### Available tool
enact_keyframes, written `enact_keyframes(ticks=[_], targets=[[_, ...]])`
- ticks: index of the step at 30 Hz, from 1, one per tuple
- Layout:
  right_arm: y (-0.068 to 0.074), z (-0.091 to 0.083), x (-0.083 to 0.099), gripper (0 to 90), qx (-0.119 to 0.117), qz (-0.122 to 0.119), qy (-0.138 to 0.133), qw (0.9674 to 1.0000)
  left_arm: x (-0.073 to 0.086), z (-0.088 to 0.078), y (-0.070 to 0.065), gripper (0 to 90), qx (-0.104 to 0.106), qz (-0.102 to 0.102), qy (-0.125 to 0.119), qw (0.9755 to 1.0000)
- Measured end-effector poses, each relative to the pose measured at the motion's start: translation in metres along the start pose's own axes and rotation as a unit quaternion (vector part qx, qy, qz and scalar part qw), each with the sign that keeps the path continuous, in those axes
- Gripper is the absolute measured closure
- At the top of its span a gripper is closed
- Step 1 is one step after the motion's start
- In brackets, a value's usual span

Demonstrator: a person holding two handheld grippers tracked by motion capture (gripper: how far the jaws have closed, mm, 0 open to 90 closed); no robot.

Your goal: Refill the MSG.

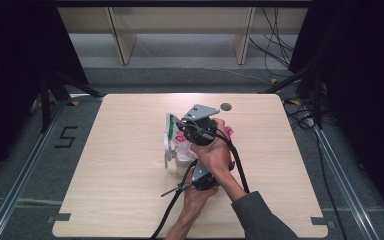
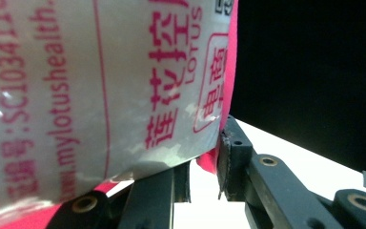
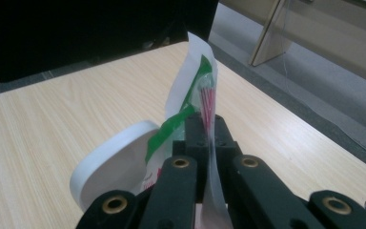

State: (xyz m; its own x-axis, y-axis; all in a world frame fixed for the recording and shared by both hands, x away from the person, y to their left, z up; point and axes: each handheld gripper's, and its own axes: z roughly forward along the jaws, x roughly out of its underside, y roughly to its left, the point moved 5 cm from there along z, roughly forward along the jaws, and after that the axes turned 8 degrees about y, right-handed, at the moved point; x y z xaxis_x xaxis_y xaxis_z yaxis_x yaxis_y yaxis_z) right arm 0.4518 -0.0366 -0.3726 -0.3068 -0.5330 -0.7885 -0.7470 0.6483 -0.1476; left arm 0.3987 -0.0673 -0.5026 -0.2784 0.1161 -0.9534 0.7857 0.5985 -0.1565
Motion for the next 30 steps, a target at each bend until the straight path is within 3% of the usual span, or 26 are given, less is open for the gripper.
enact_keyframes(ticks=[2,3,5,7,11,14,24,25,30], targets=[[0.0011,-0.0011,-0.0001,90.0,-0.003,0.01,0.001,0.9999,-0.0004,0.0007,-0.0006,77.0,0.003,-0.001,0.0,1.0],[0.001,-0.0004,0.0004,90.0,-0.004,-0.003,0.011,0.9999,0.0001,0.001,-0.0007,77.0,0.004,-0.001,0.002,1.0],[0.0012,0.0004,0.0016,90.0,-0.003,0.002,0.016,0.9999,0.0007,0.0017,0.0,77.0,0.001,0.0,0.003,1.0],[-0.0001,-0.0005,0.0008,90.0,-0.004,0.008,0.006,0.9999,0.0001,0.0011,-0.0001,77.0,0.001,-0.001,0.001,1.0],[0.0002,0.0019,0.0012,90.0,-0.001,-0.003,0.008,1.0,0.0009,0.0021,0.0002,77.0,0.001,-0.001,0.002,1.0],[0.0006,-0.0009,0.001,90.0,-0.011,0.017,0.008,0.9998,0.0003,0.0009,0.0005,77.0,0.003,-0.002,0.0,1.0],[0.0013,0.0039,0.0014,90.0,-0.004,-0.003,0.011,0.9999,0.001,0.0014,0.0009,77.0,0.003,-0.006,0.0,1.0],[0.0014,0.002,0.0011,90.0,-0.007,0.007,0.012,0.9999,0.0008,0.001,0.0016,77.0,0.002,-0.001,0.0,1.0],[0.0023,0.0028,0.0013,90.0,-0.003,0.006,0.009,0.9999,0.0019,0.0017,0.0011,77.0,0.005,-0.002,0.003,1.0]])
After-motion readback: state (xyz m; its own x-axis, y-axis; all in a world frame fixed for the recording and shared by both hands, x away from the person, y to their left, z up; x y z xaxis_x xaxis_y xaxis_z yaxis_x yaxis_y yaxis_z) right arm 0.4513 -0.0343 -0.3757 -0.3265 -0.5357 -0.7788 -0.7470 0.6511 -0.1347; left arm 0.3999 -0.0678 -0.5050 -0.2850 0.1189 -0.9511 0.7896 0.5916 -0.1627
